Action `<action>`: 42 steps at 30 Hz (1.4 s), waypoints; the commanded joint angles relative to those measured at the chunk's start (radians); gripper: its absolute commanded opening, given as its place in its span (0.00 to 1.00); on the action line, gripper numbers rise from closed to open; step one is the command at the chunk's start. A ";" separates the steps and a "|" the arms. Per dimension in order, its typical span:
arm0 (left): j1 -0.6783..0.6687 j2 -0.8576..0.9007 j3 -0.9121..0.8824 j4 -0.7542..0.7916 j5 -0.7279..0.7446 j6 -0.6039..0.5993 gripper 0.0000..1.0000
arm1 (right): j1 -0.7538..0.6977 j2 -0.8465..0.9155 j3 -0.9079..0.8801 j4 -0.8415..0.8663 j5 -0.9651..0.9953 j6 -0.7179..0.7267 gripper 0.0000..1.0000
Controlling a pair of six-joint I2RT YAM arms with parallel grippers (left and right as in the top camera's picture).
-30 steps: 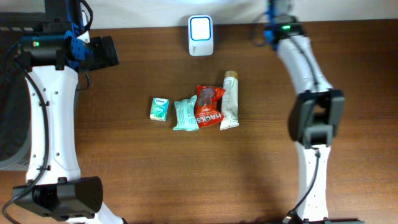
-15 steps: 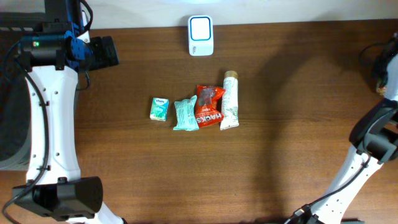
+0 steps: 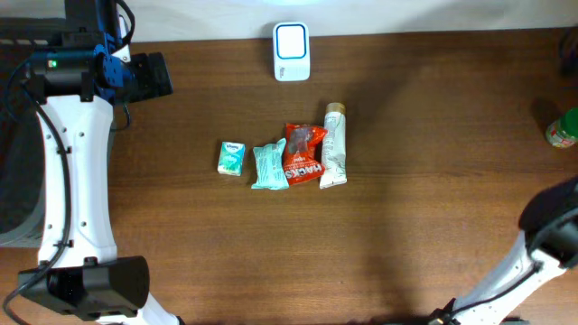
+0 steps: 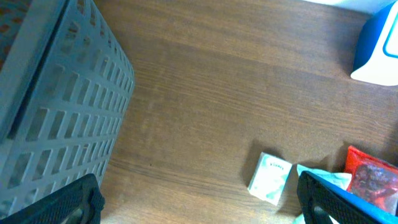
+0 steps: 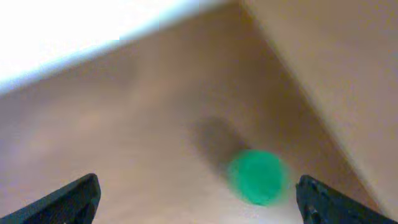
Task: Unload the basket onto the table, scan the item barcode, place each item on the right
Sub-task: 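Reach the right gripper to the white tube and grasp it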
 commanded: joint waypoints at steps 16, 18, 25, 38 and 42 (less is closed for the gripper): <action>-0.002 -0.002 0.014 -0.002 -0.007 -0.012 0.99 | 0.601 -0.025 -0.581 -0.138 -0.505 -0.021 0.90; -0.002 -0.002 0.014 -0.002 -0.007 -0.012 0.99 | 0.633 -0.024 -0.637 -0.058 -0.505 0.080 0.92; -0.002 -0.002 0.014 -0.002 -0.007 -0.012 0.99 | 0.699 -0.014 -0.896 0.281 -0.568 0.323 0.86; -0.002 -0.002 0.014 -0.002 -0.007 -0.012 0.99 | 0.767 -0.014 -0.911 0.376 -0.346 0.445 0.09; -0.002 -0.002 0.014 -0.002 -0.007 -0.012 0.99 | 0.768 -0.022 -0.753 0.223 -0.248 0.406 0.04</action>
